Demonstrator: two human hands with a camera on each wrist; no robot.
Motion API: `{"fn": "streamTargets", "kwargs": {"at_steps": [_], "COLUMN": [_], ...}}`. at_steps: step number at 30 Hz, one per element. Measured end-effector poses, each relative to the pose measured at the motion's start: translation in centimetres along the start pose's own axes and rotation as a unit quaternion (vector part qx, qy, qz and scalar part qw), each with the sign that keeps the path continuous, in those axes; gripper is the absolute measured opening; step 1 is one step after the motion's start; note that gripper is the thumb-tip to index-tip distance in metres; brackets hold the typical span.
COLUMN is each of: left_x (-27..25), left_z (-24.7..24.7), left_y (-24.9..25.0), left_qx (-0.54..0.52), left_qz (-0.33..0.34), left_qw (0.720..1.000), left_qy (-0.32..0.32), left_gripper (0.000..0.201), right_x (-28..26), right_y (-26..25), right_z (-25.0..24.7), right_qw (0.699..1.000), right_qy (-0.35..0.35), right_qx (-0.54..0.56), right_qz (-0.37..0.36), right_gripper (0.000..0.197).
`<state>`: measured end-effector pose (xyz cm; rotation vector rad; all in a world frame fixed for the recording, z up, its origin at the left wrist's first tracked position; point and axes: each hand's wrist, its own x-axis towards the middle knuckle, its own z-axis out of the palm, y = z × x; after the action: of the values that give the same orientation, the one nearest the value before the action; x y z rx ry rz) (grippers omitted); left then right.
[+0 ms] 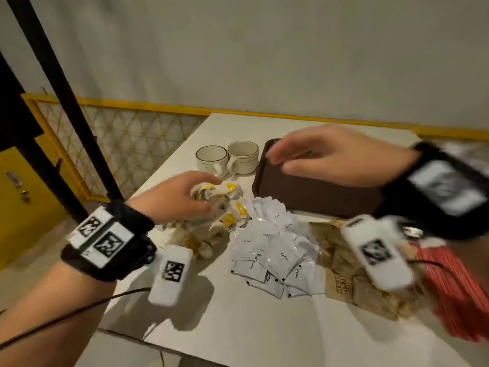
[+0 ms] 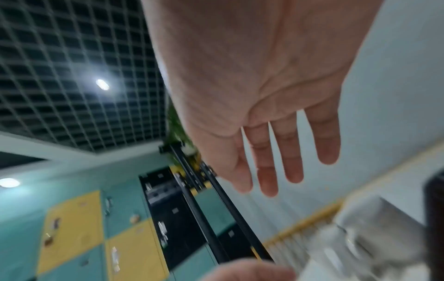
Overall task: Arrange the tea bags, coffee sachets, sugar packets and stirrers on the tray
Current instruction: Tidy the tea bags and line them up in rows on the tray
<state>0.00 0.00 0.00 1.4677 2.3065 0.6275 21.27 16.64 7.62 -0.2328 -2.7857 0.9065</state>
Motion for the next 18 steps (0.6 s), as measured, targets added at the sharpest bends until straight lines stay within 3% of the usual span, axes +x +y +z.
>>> {"fn": "streamTargets", "kwargs": {"at_steps": [2, 5, 8, 11, 18], "left_x": [1.0, 2.1, 2.6, 3.1, 3.2], "left_z": [0.6, 1.7, 1.9, 1.9, 1.5], "left_y": [-0.6, -1.4, -1.7, -1.9, -2.3], "left_qx": [0.082, 0.136, 0.132, 0.120, 0.083], "left_qz": [0.004, -0.013, -0.026, -0.012, -0.002], "left_qw": [0.997, 0.990, 0.991, 0.993, 0.994], "left_qy": [-0.014, -0.029, -0.013, 0.016, 0.073], "left_gripper": [0.067, 0.074, 0.064, 0.054, 0.040], "right_x": [3.8, 8.4, 10.9, 12.0, 12.4], "right_y": [0.7, 2.9, 4.5, 5.1, 5.5], "right_z": [2.6, 6.9, 9.4, 11.5, 12.8], "right_qw": [0.992, 0.961, 0.958, 0.958, 0.950], "right_qy": [-0.068, -0.190, -0.231, -0.229, -0.163], "right_qx": [-0.107, -0.195, -0.165, -0.174, -0.265], "right_qz": [0.026, 0.049, 0.043, 0.011, 0.024], "right_gripper": [0.044, 0.080, 0.095, 0.108, 0.080]}}
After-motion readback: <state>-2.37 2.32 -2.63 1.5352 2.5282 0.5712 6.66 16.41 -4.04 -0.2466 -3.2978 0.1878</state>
